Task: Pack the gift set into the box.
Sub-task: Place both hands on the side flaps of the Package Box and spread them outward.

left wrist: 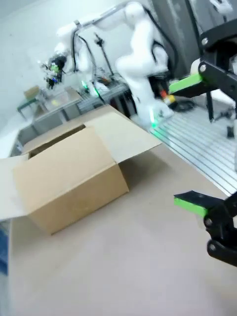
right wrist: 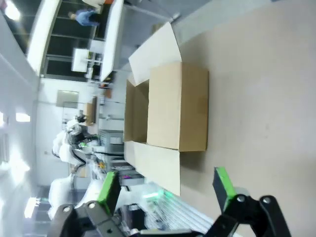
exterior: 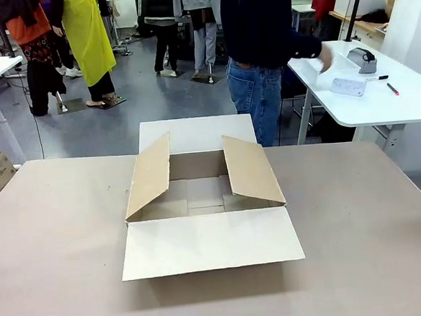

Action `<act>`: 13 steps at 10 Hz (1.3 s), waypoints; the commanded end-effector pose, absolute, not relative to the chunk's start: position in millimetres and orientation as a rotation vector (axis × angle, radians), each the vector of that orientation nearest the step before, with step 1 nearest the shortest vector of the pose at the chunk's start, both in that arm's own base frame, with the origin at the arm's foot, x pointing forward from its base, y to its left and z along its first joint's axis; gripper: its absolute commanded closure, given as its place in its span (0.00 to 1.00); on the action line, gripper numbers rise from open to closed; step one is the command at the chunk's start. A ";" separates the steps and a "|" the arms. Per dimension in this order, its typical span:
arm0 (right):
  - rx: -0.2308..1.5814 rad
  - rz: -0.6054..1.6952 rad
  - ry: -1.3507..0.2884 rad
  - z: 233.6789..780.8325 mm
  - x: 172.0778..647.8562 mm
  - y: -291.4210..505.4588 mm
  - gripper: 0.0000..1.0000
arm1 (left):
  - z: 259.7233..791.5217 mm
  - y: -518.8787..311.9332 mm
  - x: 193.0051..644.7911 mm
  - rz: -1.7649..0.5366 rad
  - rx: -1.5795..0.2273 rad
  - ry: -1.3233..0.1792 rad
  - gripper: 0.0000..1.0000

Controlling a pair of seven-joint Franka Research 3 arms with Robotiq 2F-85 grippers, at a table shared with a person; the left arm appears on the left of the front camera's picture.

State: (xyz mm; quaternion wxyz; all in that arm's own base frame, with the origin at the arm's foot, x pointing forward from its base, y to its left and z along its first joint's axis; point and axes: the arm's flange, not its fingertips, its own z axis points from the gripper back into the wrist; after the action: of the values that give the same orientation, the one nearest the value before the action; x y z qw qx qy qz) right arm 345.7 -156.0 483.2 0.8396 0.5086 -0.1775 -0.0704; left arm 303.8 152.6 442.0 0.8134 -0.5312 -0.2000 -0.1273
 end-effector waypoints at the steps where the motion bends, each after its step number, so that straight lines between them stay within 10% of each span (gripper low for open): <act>1: 1.212 -0.258 -0.303 432.1 381.2 -181.2 0.00 | 409.3 196.6 355.7 -0.038 -1.396 -0.465 0.00; 7: 1.148 -0.239 -0.318 429.4 357.6 -178.7 0.00 | 402.7 195.3 324.4 -0.075 -1.285 -0.424 0.00; 13: 0.510 0.410 -0.185 477.2 388.0 163.0 0.00 | 524.3 -87.1 340.0 -0.322 -0.660 -0.287 0.00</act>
State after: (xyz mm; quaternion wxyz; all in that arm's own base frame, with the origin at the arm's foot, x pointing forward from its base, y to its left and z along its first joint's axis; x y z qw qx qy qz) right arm 370.4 151.4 494.6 0.9310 0.3043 -0.0948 0.1778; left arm 331.1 -57.0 531.9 0.8968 -0.3774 -0.1764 -0.1492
